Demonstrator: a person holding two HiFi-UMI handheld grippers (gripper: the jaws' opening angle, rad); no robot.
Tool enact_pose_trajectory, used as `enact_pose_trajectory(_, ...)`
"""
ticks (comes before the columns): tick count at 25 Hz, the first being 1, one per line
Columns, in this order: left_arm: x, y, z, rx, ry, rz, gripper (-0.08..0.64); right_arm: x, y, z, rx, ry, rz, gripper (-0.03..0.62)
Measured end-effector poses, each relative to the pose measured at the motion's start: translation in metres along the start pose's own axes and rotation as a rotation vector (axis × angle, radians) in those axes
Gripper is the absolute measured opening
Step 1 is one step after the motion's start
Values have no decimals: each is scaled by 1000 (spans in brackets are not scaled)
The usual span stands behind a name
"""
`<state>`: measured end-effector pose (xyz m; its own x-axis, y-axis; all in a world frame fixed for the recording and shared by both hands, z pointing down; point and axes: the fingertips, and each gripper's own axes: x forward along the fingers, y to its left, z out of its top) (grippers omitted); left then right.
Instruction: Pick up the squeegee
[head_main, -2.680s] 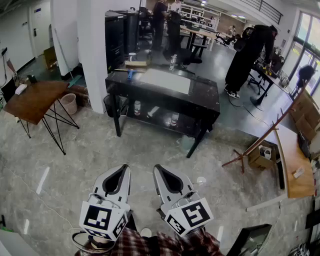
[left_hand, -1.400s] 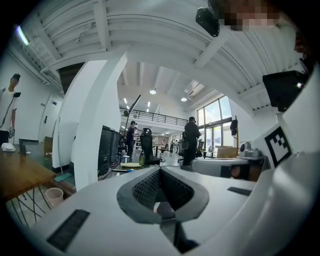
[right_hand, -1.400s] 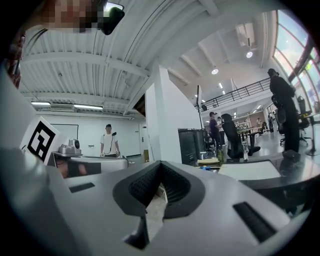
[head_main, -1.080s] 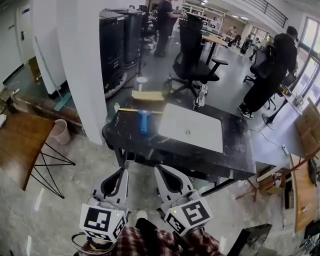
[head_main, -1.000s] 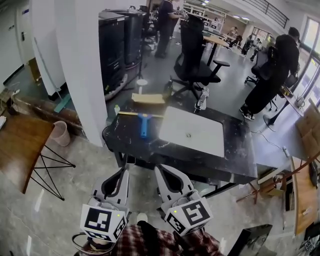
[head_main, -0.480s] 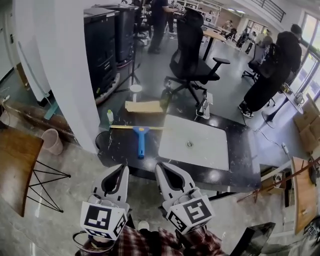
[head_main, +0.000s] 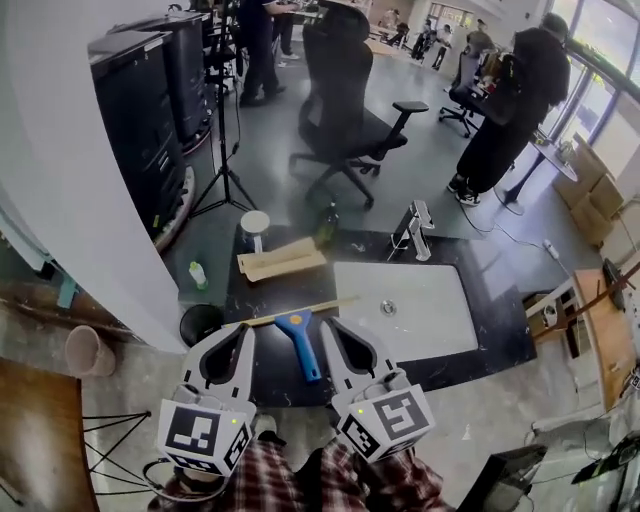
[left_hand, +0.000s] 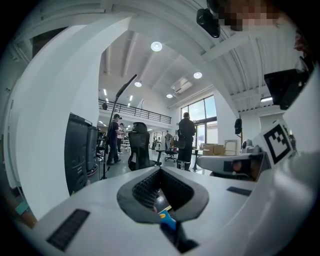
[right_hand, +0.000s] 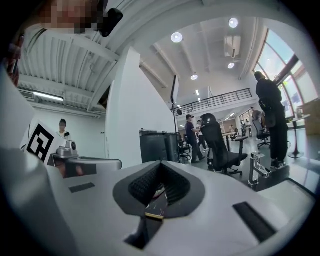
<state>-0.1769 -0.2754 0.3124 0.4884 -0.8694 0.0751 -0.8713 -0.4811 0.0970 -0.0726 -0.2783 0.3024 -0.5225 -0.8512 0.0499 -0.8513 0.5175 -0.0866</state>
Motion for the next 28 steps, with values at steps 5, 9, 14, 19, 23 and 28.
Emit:
enact_pose_trajectory(5, 27, 15, -7, -15, 41, -82, 9, 15, -14, -6, 44, 16, -92, 11)
enact_pose_trajectory(9, 42, 19, -11, -29, 53, -110, 9, 28, -22, -10, 76, 23, -101, 11)
enact_pose_trajectory(14, 56, 20, -17, -52, 63, -117, 9, 32, -36, -14, 81, 47, -115, 11)
enact_pose_trajectory(19, 63, 15, -20, -62, 64, -115, 9, 38, -47, -23, 76, 115, -112, 11)
enact_pose_trajectory(23, 67, 13, -24, -77, 61, -109, 9, 44, -52, -38, 101, 198, -93, 14)
enact_pose_trajectory(28, 71, 18, -25, -86, 53, -94, 9, 53, -46, -56, 162, 281, -13, 96)
